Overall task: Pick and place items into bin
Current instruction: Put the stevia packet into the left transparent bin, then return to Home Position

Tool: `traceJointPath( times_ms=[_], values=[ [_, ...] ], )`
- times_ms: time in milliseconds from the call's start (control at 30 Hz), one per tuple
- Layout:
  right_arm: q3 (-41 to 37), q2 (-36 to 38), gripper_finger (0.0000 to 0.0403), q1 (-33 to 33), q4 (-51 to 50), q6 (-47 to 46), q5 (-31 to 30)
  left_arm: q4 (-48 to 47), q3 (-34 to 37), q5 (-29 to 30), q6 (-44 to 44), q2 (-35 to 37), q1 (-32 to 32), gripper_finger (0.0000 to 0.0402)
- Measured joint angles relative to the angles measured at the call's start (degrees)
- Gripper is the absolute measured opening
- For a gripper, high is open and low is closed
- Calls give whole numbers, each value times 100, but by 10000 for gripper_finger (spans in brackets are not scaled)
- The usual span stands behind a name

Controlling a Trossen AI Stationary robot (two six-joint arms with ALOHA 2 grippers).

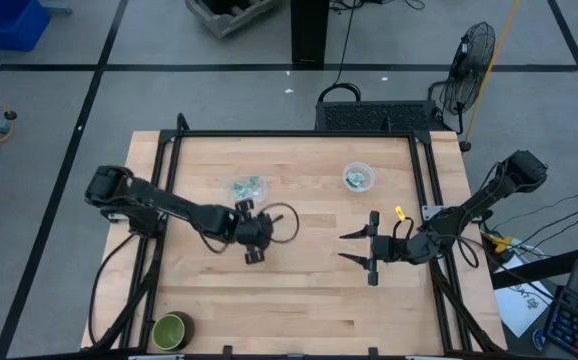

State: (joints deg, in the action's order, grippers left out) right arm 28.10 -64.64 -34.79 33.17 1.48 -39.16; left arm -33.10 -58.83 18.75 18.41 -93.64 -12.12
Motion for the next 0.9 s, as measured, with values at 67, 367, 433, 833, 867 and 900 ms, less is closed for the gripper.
traceJointPath(
  times_ms=[67, 367, 433, 833, 867, 900],
  values=[
    [2, 2, 189, 0, -6, -30, 0, -132, 0, 182, -75, 254, 159, 16],
    [2, 0, 189, 22, -20, -57, 11, -290, -17, 1267, -380, 1172, 1234, 18],
    [2, 0, 189, 24, -15, -59, 10, -265, 41, 1042, -441, 1175, 1571, 18],
    [2, 0, 189, 28, -46, -79, 20, 1056, 1404, -332, -157, 1096, 2702, 79],
    [2, 0, 189, 33, -46, -79, 20, 1061, 1419, -350, -157, 1099, 2698, 95],
    [2, 0, 189, 33, -46, -74, 20, 1077, 1423, -400, -161, 1103, 2678, 111]
  ],
)
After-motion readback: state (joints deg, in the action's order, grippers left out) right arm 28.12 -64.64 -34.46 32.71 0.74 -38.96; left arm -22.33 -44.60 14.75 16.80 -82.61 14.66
